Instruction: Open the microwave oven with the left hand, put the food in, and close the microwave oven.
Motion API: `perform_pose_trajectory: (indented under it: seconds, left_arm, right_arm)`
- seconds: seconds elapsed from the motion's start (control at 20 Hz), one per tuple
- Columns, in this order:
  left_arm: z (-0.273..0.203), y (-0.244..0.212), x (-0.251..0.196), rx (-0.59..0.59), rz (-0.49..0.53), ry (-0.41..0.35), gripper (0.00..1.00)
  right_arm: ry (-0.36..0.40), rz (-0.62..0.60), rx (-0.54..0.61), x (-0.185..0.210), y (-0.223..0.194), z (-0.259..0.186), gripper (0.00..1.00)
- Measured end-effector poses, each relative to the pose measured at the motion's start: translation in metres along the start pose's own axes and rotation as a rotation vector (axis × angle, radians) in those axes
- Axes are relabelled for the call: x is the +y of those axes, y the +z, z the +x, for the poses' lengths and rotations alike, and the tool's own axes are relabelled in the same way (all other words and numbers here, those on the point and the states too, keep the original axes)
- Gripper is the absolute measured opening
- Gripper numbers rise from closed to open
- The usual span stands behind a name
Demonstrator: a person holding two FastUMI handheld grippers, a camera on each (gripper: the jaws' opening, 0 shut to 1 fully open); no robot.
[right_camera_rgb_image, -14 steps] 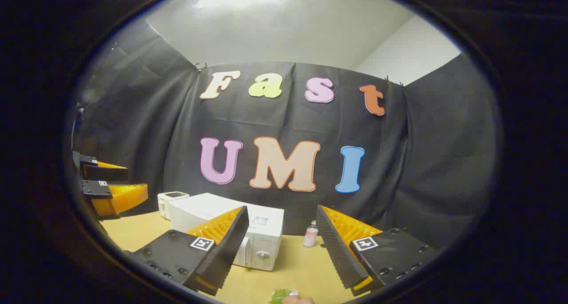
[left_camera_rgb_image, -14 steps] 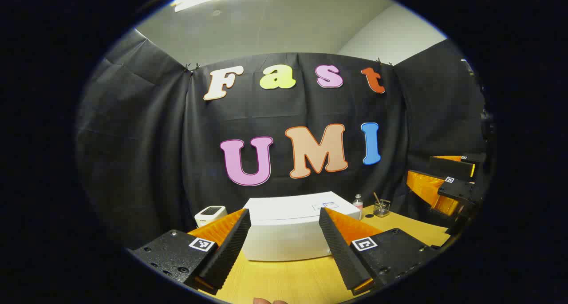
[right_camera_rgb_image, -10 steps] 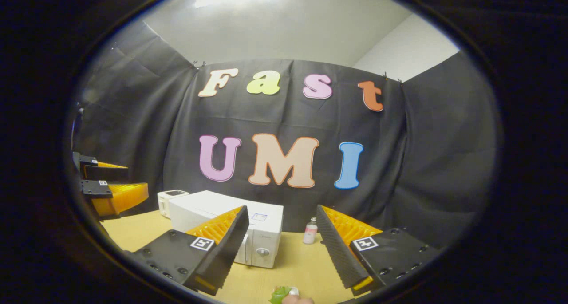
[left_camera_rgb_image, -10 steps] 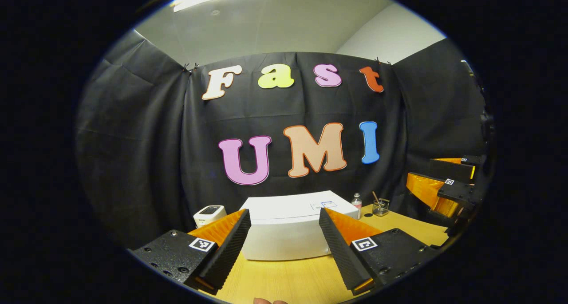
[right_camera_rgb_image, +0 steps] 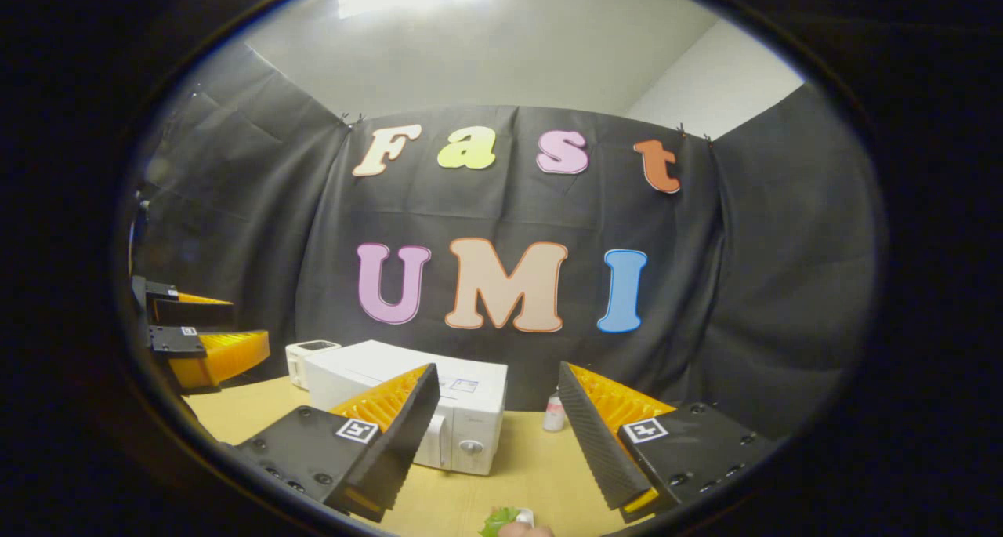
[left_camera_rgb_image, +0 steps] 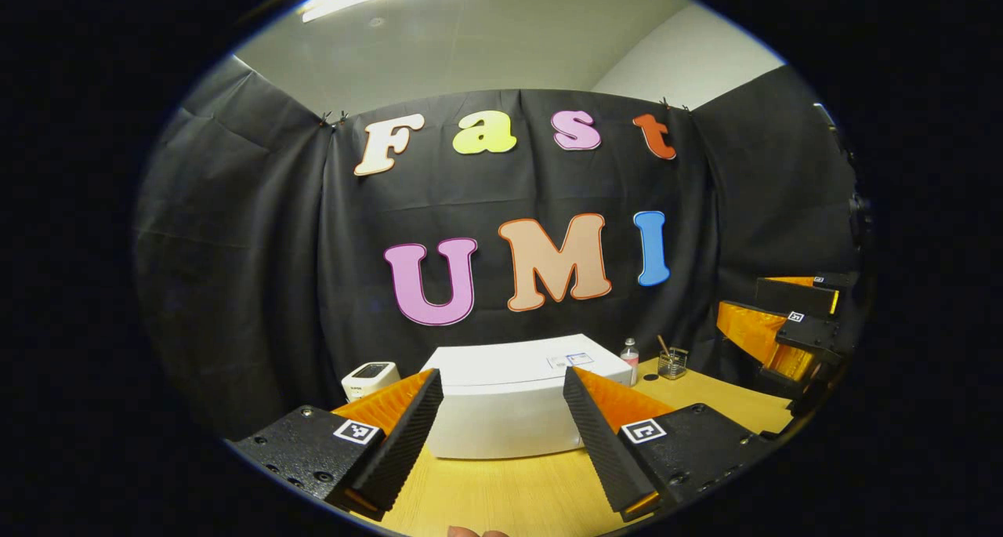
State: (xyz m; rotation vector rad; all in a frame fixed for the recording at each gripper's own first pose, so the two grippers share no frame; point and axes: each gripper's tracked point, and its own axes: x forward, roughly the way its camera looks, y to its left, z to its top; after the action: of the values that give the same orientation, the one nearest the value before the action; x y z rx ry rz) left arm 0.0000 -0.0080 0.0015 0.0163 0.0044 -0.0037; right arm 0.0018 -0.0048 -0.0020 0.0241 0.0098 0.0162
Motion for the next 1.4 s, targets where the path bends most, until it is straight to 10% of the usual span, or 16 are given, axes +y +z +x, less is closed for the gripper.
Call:
perform_pose_trajectory:
  seconds: [0.45,1.05,1.4]
  left_arm:
    - [0.017,-0.019,-0.018,0.026,-0.009,-0.017,0.96]
    - [0.120,-0.164,-0.103,0.157,-0.114,-0.061,0.97]
    - [0.176,-0.234,-0.144,0.201,-0.007,-0.080,0.95]
  right_arm:
    - [0.002,0.019,0.008,-0.011,0.000,-0.001,0.97]
    - [0.000,-0.001,0.024,-0.058,-0.009,-0.019,0.96]
    - [0.003,-0.132,0.012,-0.089,-0.011,-0.039,0.96]
